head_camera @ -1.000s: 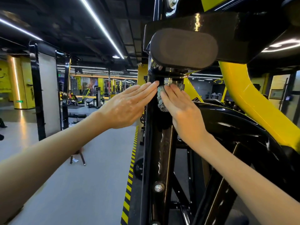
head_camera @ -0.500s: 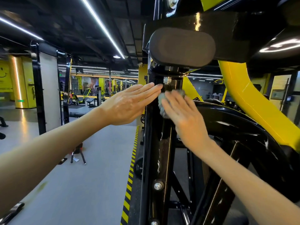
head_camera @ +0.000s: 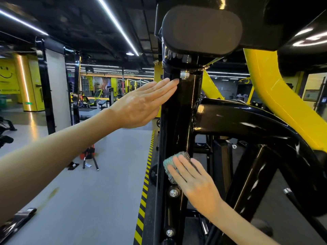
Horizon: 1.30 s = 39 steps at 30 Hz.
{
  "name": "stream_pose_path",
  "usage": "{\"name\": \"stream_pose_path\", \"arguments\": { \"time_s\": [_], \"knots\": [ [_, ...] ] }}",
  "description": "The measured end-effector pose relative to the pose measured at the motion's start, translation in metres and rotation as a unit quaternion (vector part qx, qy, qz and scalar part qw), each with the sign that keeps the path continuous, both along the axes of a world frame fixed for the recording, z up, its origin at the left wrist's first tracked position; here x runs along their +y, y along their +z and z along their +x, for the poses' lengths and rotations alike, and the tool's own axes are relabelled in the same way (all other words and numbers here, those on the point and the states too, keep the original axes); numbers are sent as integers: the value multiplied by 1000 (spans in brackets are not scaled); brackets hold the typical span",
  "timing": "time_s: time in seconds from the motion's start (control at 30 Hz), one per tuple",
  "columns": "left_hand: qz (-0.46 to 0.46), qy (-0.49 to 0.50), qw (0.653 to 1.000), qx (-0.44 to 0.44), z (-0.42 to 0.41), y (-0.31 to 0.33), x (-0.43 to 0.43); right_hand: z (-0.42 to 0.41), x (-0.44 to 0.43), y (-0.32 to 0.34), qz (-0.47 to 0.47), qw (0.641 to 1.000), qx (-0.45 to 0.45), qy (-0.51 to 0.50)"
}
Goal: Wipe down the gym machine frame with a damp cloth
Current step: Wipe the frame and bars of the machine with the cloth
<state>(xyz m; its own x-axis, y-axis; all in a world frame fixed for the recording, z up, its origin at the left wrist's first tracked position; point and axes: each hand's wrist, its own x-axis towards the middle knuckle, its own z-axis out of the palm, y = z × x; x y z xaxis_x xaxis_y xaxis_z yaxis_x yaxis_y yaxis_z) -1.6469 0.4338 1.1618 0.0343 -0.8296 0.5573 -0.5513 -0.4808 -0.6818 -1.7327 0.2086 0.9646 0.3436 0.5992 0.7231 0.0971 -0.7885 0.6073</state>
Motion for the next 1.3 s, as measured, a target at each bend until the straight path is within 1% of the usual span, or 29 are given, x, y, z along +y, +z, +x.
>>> {"name": "stream_pose_path", "arguments": {
  "time_s": [0.07, 0.13, 0.3, 0.37, 0.43, 0.5, 0.67, 0.73, 0.83, 0.9, 0.97, 1.07, 1.13, 1.17, 1.23, 1.3],
  "knots": [
    [-2, 0, 1000, -4, -1, -1, -2, -2, -2, 7, -17, 1000, 8, -1],
    [-1, -1, 1000, -7, -2, -3, -3, -2, 0, 29, -10, 1000, 0, 8],
    [3, 2, 1000, 6, -3, 0, -2, 7, 5, 127, 99, 993, -64, 19],
    [12, 6, 1000, 13, -3, 4, 1, 12, 6, 145, 114, 990, -79, 32],
    [16, 6, 1000, 12, -3, 5, 3, 16, 6, 133, 113, 989, -82, 49],
    [14, -2, 1000, 9, -3, 5, 2, 16, 5, 99, 84, 992, -75, 50],
    [1, -14, 1000, 7, -3, 2, 0, 2, -8, -14, -41, 999, 11, 2],
    [1, -11, 1000, 5, -3, 2, -1, -3, -13, -39, -77, 995, 48, -30],
    [3, -4, 1000, -7, -4, 2, -1, -5, -18, -28, -93, 992, 78, -26],
    [3, 2, 1000, -17, -5, 0, -3, -9, -14, 1, -83, 993, 84, -3],
    [-2, 6, 1000, -26, -5, -3, -4, -8, -8, 38, -31, 998, 52, 16],
    [-9, 9, 1000, -25, -5, -5, -6, 1, 3, 93, 61, 998, -10, 10],
    [-13, 11, 1000, -15, -6, -4, -4, 8, 10, 108, 96, 995, -37, 18],
    [-14, 11, 1000, -10, -6, -3, -4, 10, 12, 105, 102, 993, -45, 28],
    [-10, 11, 1000, -3, -6, -3, -3, 11, 11, 76, 90, 994, -37, 48],
    [-8, 14, 1000, -2, -6, -3, -3, 6, 4, 27, 38, 998, 0, 56]
  ]
}}
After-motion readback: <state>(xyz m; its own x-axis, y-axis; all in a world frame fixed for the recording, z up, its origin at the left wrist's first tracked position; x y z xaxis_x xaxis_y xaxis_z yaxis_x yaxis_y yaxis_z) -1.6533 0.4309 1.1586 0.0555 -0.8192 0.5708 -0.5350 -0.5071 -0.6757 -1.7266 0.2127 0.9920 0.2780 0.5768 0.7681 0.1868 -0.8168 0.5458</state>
